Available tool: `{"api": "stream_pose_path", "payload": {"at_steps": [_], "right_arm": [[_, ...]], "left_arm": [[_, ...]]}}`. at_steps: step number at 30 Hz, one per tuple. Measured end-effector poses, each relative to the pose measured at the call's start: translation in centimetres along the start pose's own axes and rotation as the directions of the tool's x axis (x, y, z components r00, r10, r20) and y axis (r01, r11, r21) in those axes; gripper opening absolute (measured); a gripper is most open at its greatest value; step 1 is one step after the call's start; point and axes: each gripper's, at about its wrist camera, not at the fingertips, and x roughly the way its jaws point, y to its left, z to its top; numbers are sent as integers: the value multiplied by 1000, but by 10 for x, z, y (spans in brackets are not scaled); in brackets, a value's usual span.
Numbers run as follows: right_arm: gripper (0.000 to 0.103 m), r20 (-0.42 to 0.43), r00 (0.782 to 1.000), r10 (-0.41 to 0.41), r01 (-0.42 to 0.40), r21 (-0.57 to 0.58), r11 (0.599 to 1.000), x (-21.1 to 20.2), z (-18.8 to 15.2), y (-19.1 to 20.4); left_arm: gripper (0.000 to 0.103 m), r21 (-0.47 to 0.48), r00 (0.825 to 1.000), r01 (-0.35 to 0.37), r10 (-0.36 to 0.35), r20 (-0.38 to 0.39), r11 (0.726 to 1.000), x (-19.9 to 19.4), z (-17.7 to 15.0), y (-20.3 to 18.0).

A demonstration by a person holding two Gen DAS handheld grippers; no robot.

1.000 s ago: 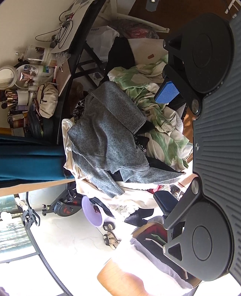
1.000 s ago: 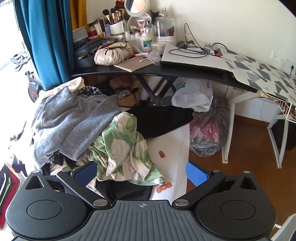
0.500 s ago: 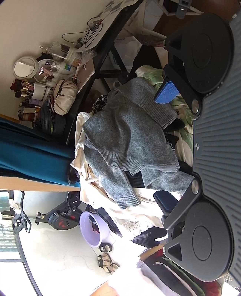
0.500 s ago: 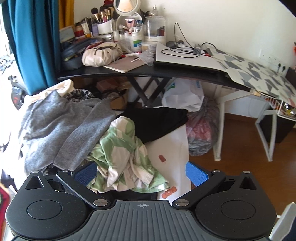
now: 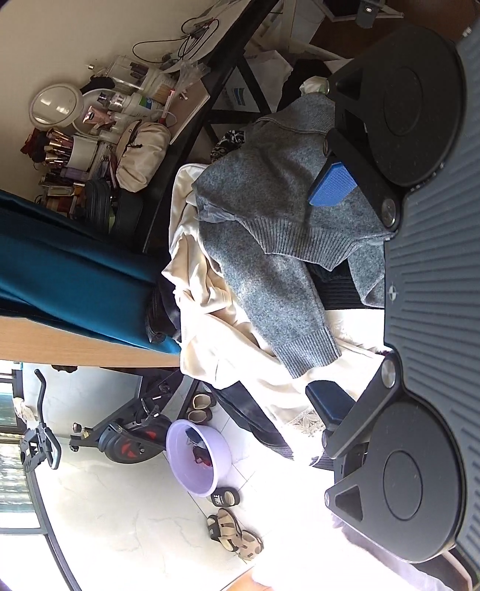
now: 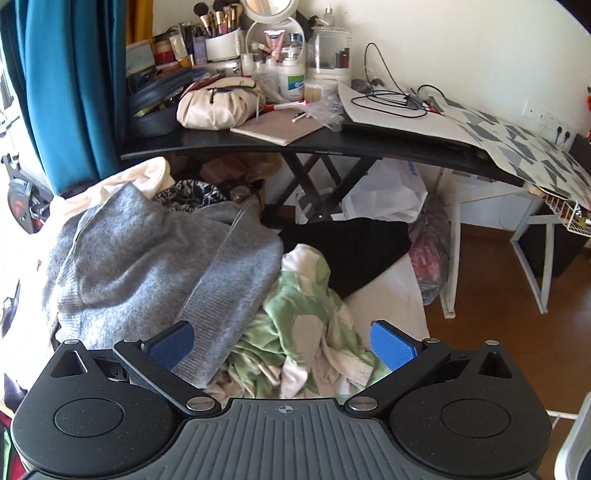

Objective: Fold clothes
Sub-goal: 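Move both tools toward the grey knit sweater on the clothes heap, then close the right gripper on the grey knit sweater edge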

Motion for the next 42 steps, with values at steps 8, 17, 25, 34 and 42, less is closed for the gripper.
{"api": "stream_pose_path", "payload": {"at_steps": [8, 17, 25, 34, 42], "right_arm": [[102, -47, 998, -46, 46, 9, 999, 21, -10, 41], [102, -11, 1000, -13, 13, -1, 1000, 21, -9, 71], [102, -7, 999, -37, 37, -40, 999, 34, -11, 91], [96, -120, 988, 94, -116, -191, 975, 77, -32, 157], [96, -105, 987, 123, -155, -386, 909, 95, -61, 228]], "left_arm": [[102, 93, 999, -13, 9, 48, 996, 12, 17, 22], [102, 139, 999, 31, -30, -9, 990, 32, 23, 32], [102, 134, 999, 12, -6, -40, 991, 40, 23, 46], [102, 101, 997, -41, 47, -58, 994, 43, 26, 79], [102, 24, 996, -19, 21, -85, 1000, 46, 23, 98]]}}
